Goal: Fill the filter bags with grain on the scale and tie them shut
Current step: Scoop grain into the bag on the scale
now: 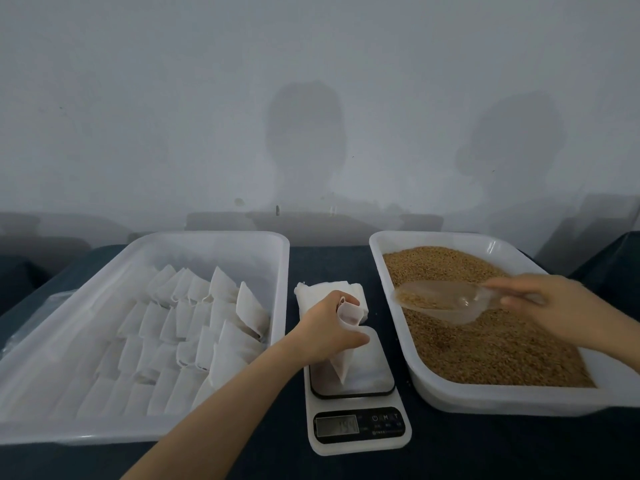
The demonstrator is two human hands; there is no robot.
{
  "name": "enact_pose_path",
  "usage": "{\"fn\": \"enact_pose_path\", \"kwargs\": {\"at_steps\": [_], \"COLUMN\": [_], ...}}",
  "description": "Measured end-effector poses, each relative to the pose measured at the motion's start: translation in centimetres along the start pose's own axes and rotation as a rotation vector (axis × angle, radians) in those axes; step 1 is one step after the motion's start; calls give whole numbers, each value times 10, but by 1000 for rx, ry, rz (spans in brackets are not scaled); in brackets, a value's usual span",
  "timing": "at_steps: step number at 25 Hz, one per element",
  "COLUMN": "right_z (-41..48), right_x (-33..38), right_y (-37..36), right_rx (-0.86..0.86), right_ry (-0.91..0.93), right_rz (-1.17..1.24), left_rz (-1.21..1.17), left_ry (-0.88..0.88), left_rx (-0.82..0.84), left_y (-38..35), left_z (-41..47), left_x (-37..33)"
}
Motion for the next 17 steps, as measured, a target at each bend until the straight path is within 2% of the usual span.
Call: {"fn": "enact_pose_path", "kwargs": {"at_steps": [4, 6, 17], "right_z": [4, 9, 24], "right_x": [51, 67, 112], "right_y": [3, 1, -3], "right_rx": [26, 7, -58], "right_ry": [155, 199, 291], "right_rz": [-25, -126, -501], "left_rz": [-19, -30, -79], "left_ry": [-1, -3, -21], "left_rx": [-4, 0, 2], "left_y": [-1, -1, 0], "left_z": [0, -1, -2], "left_x": [-1, -2, -7]}}
Point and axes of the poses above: each hand's wrist, its own z-axis towards the middle knuckle, its own y-axis out of the back of the hand, x = y × z, the point moved 7 cm from there along z, towards the middle knuckle, and after that the axes turned 13 degrees about -y, right-handed, at the moved point
